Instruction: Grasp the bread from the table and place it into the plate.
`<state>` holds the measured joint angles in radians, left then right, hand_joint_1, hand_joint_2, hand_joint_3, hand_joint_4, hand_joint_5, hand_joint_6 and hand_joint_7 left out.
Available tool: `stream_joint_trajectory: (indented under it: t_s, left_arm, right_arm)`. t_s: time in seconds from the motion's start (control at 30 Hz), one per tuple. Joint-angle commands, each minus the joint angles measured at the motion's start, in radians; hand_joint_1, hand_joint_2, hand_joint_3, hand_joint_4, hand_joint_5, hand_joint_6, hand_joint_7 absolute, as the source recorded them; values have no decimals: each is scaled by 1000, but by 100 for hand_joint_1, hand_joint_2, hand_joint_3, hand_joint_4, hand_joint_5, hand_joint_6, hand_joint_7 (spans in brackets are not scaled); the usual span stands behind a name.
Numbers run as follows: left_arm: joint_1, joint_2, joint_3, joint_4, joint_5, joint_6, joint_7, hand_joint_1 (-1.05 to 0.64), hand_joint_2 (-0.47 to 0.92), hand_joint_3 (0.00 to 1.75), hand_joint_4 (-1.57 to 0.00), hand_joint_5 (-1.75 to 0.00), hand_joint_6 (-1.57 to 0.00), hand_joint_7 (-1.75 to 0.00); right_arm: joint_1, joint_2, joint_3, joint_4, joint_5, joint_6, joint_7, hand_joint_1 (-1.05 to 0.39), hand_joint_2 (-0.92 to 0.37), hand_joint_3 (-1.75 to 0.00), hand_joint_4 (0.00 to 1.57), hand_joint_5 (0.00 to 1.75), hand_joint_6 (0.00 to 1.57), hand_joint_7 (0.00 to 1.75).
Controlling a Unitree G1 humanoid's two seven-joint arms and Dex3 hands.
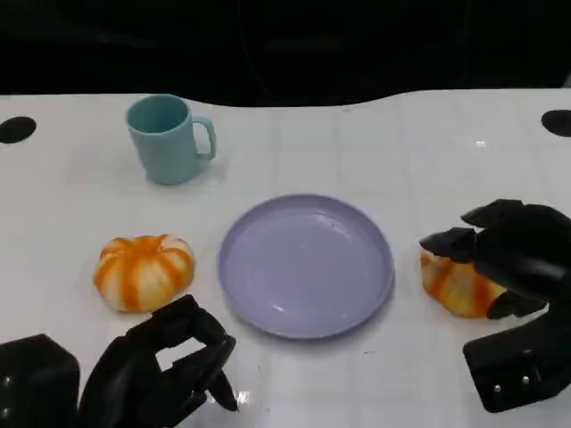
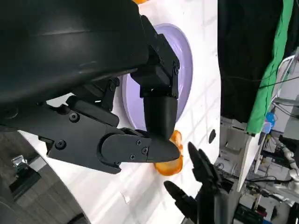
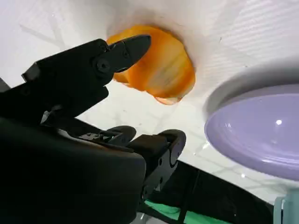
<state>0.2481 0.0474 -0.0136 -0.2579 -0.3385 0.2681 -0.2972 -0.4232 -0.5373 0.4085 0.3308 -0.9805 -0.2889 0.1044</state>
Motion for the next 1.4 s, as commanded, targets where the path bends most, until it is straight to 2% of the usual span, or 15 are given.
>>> stream_joint_trajectory:
  t_s: [0.03,0.17,0.47,0.73,0.87,1.03,1.07,1.1,1.13,1.2,1.27,1.37,1.4]
  left_arm:
    - [6,8,6,-13,2,-1,9,-58,92,30,-72,-175,-60,-162]
    - [9,6,4,-20,5,0,12,-58,92,29,-72,-175,-60,-162]
    - [10,6,2,-23,4,-3,9,-59,92,30,-73,-175,-60,-162]
    - [19,6,1,-34,6,-4,9,-59,92,31,-71,-175,-59,-161]
    - [22,4,0,-40,6,-1,14,-59,92,31,-71,-175,-59,-161]
    - [22,2,2,-41,-1,4,13,-59,92,31,-71,-175,-59,-160]
    - [22,3,2,-41,-1,3,13,-59,92,30,-72,-175,-59,-160]
    - [22,3,1,-42,1,4,14,-59,92,30,-72,-175,-59,-160]
    - [22,3,1,-43,2,5,16,-59,92,30,-72,-175,-59,-160]
    - [23,2,0,-48,4,11,21,-59,92,30,-72,-175,-59,-160]
    - [23,3,-1,-48,5,11,23,-58,92,30,-72,-175,-60,-159]
    - [26,4,-2,-52,5,11,24,-58,92,31,-71,-175,-59,-159]
    - [27,4,-3,-54,5,12,25,-58,92,31,-71,-175,-59,-159]
  right_arm:
    - [-58,16,46,88,-15,18,-6,-22,-68,0,41,7,45,1]
    - [-104,30,81,166,-11,23,-15,-22,-68,0,43,6,45,1]
    - [-181,47,126,276,25,32,63,-24,-74,-2,41,2,43,0]
    - [-245,72,159,344,45,39,120,-23,-80,-2,49,4,52,3]
    - [-264,85,171,370,48,35,110,-22,-83,-2,64,9,64,5]
    - [-283,123,158,435,84,39,74,-19,-90,-1,98,18,96,11]
    - [-285,132,152,449,99,39,62,-19,-91,-1,103,21,101,11]
    - [-287,139,148,463,109,35,45,-19,-91,-1,103,40,108,8]
    - [-289,144,148,477,115,30,24,-18,-91,0,95,80,115,6]
    - [-296,152,156,510,115,21,-23,-19,-92,-1,87,123,121,3]
    - [-305,157,169,544,105,12,-72,-19,-92,-2,83,136,121,2]
    - [-318,160,188,590,91,-4,-143,-19,-92,-18,81,150,124,2]
    - [-320,161,192,605,91,-14,-172,-18,-92,-21,81,157,129,5]
